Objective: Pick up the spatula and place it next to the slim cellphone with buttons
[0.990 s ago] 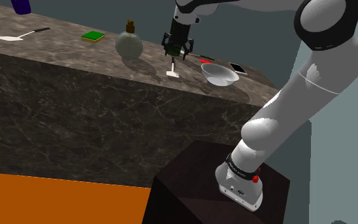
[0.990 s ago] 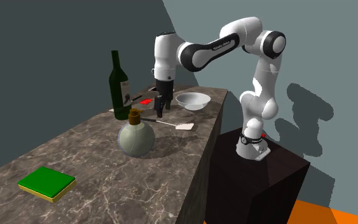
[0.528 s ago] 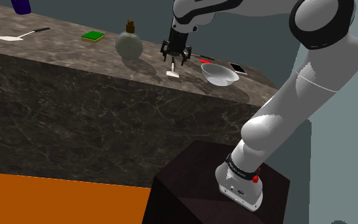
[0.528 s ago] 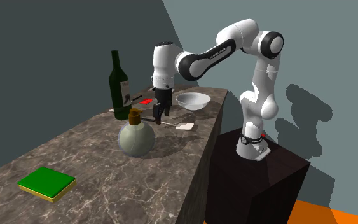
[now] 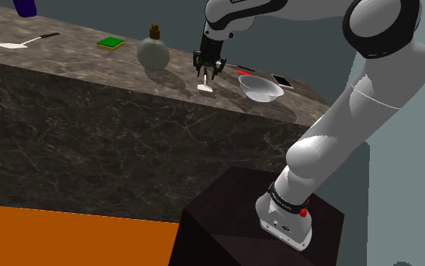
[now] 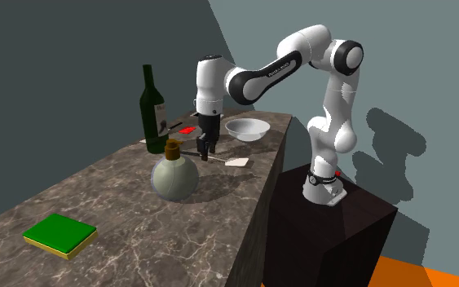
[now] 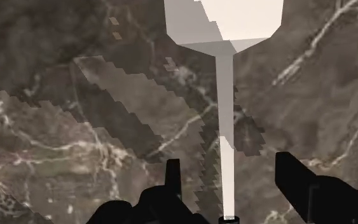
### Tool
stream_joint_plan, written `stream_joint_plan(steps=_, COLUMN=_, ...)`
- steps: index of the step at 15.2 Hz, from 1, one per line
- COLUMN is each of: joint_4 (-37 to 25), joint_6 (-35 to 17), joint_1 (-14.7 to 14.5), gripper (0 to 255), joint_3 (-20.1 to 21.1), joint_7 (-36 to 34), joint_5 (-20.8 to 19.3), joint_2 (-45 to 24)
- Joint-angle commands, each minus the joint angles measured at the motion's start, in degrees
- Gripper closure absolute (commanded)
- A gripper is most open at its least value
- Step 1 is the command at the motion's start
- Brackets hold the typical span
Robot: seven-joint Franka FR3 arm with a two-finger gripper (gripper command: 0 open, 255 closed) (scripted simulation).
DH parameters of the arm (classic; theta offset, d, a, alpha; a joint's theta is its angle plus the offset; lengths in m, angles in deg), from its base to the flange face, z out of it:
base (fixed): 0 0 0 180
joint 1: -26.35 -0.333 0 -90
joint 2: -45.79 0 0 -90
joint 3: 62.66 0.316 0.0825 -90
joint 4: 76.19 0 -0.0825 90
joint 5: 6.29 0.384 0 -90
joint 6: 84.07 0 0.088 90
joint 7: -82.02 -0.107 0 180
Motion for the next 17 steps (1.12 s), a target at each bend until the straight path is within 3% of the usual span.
stream_joint_plan(steps=1, joint_4=0.00, joint_6=0.00, joint_1=0.00, gripper=255, joint_3=0.00, joint_7=0.00, joint_5=0.00, joint_2=0.00)
stream_joint_plan(steps=9, joint_4=0.00, joint_6=0.00, joint_1=0.00, gripper=255, joint_3=0.00, joint_7=0.00, joint_5=0.00, joint_2=0.00)
stream_joint_plan(steps=17, joint_4=-5.10, joint_6=6.05, joint_1=0.00, gripper=255, joint_3=-0.03, joint_7=0.32, joint_5=0.20, joint_2=0.96)
